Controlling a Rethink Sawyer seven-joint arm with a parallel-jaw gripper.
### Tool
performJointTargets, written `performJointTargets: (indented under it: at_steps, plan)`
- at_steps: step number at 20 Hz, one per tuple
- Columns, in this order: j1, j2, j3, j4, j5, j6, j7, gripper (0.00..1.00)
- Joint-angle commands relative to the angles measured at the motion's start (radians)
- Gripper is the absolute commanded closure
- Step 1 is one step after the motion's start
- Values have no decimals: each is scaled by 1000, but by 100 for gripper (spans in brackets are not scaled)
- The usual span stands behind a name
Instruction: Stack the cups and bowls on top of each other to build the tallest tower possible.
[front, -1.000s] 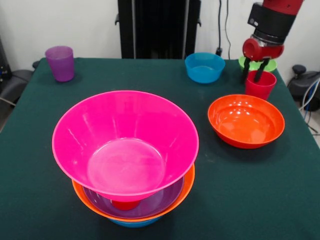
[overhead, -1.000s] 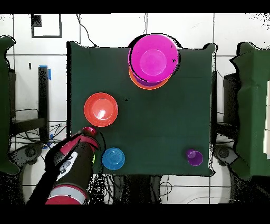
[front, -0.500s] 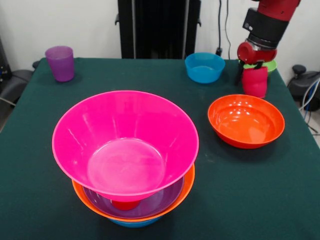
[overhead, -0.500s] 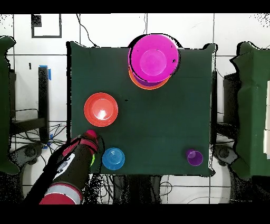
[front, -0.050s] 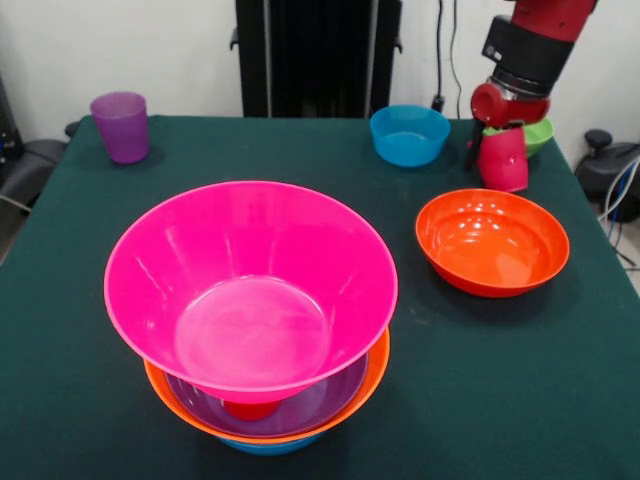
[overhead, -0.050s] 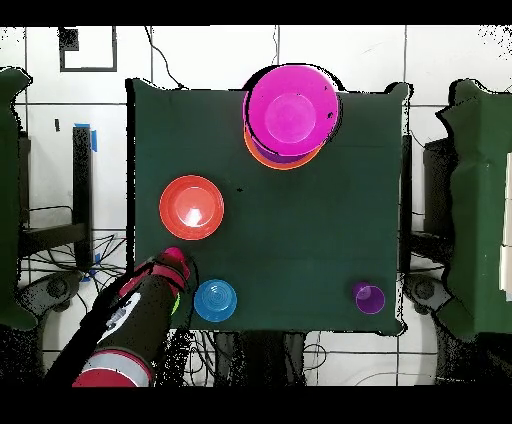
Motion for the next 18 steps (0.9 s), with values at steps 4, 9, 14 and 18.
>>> performJointTargets:
  at_steps: [4, 9, 14, 18]
  plan:
    - [14, 26, 31, -46, 67, -35, 178, 100]
    - [13, 14, 41, -37, 74, -31, 164, 100]
    - [13, -3, 32, -30, 70, -29, 159, 100]
    - [13, -15, 34, -23, 68, -24, 156, 100]
